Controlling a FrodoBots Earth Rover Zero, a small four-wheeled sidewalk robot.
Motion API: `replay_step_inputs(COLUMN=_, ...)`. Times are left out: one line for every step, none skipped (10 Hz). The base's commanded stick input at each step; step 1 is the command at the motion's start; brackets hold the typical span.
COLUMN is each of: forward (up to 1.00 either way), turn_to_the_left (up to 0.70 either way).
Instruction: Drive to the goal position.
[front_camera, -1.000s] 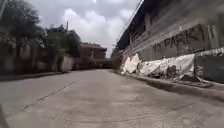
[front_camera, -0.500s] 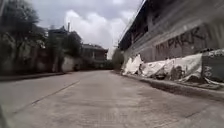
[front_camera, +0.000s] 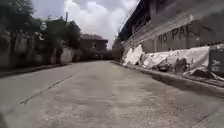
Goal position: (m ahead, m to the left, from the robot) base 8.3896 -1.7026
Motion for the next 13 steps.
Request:
replay_step_inputs(forward=0.50, turn_to_the_left=0.01)
replay_step_inputs(forward=0.50, turn_to_the_left=0.01)
replay_step_inputs(forward=0.50, turn_to_the_left=0.01)
replay_step_inputs(forward=0.50, turn_to_the_left=0.01)
replay_step_inputs(forward=0.50, turn_to_the_left=0.01)
replay_step_inputs(forward=0.50, turn_to_the_left=0.01)
replay_step_inputs(forward=0.50, turn_to_the_left=0.01)
replay_step_inputs(forward=0.50, turn_to_the_left=0.01)
replay_step_inputs(forward=0.50, turn_to_the_left=0.01)
replay_step_inputs(forward=0.50, turn_to_the_left=0.01)
replay_step_inputs(forward=0.50, turn_to_the_left=0.01)
replay_step_inputs(forward=0.50, turn_to_the_left=0.01)
replay_step_inputs(forward=0.50, turn_to_the_left=0.01)
